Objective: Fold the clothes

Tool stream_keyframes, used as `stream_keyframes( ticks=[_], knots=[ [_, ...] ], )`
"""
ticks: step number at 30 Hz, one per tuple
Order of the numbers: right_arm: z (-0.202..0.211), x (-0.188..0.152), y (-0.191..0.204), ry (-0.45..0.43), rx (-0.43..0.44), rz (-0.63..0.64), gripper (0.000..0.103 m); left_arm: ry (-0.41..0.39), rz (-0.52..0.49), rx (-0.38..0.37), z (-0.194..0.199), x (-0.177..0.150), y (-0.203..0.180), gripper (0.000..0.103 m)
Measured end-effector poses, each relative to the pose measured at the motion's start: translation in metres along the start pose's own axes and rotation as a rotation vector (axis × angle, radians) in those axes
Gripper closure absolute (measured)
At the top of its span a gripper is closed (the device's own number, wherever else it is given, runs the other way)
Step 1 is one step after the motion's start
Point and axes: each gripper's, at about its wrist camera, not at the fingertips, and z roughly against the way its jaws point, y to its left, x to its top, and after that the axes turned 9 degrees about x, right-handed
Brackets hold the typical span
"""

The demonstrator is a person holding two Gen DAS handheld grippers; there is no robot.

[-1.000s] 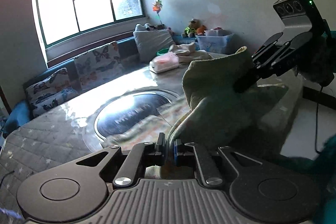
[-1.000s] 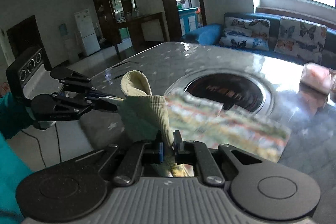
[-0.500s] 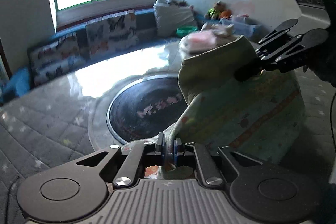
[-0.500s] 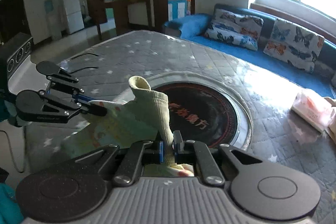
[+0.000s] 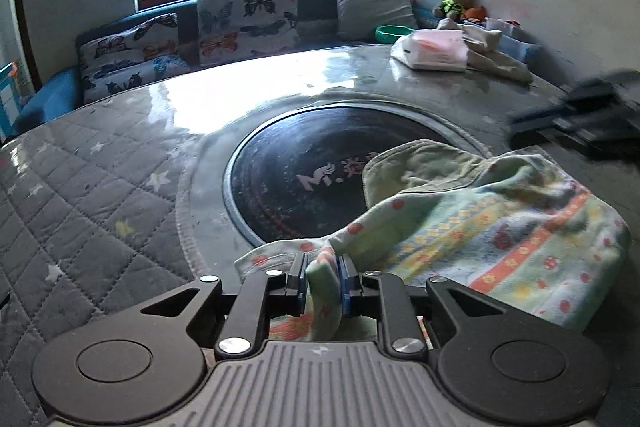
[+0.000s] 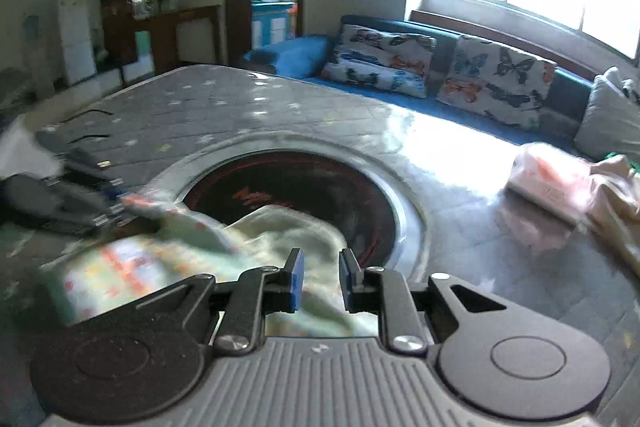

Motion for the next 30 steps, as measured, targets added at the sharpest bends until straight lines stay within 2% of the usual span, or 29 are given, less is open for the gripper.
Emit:
stream_keyframes(
  ticks=[5,7,10,14,17,21,24,27,30],
  knots=[
    [0.009,-0.031,0.009,0.013,0.020,-0.009,0.085,0.008,0.003,0.040,-0.004,0.002,-0.001,0.084],
    [0.007,-0.044,0.003,0.035,-0.025,-0.011,0.084,0.016,0.006,0.051,-0.005,0.002,0.000,0.084],
    [0.014,-0.055,-0.022,0.006,-0.108,-0.108,0.085,0.020,0.012,0.061,-0.006,0.003,0.001,0.083],
    [0.025,-0.055,-0.035,-0.023,-0.225,-0.134,0.084,0.028,0.030,0.084,-0.006,0.003,0.001,0.078],
    [0.031,-0.048,-0.029,-0.062,-0.174,-0.137,0.084,0.022,0.031,0.097,-0.003,0.006,-0.002,0.078],
    [0.021,-0.035,-0.013,-0.076,-0.029,-0.139,0.084,0.011,0.030,0.115,0.001,0.010,-0.004,0.078],
    [-0.003,-0.027,-0.004,-0.043,0.014,-0.121,0.084,0.016,0.038,0.124,0.000,0.012,-0.003,0.078],
    [-0.023,-0.023,-0.004,-0.007,0.002,-0.113,0.084,0.025,0.046,0.129,-0.003,0.014,-0.001,0.077],
    [-0.027,-0.020,-0.016,-0.011,-0.031,-0.154,0.080,0.032,0.054,0.141,-0.007,0.015,0.000,0.077]
  ],
)
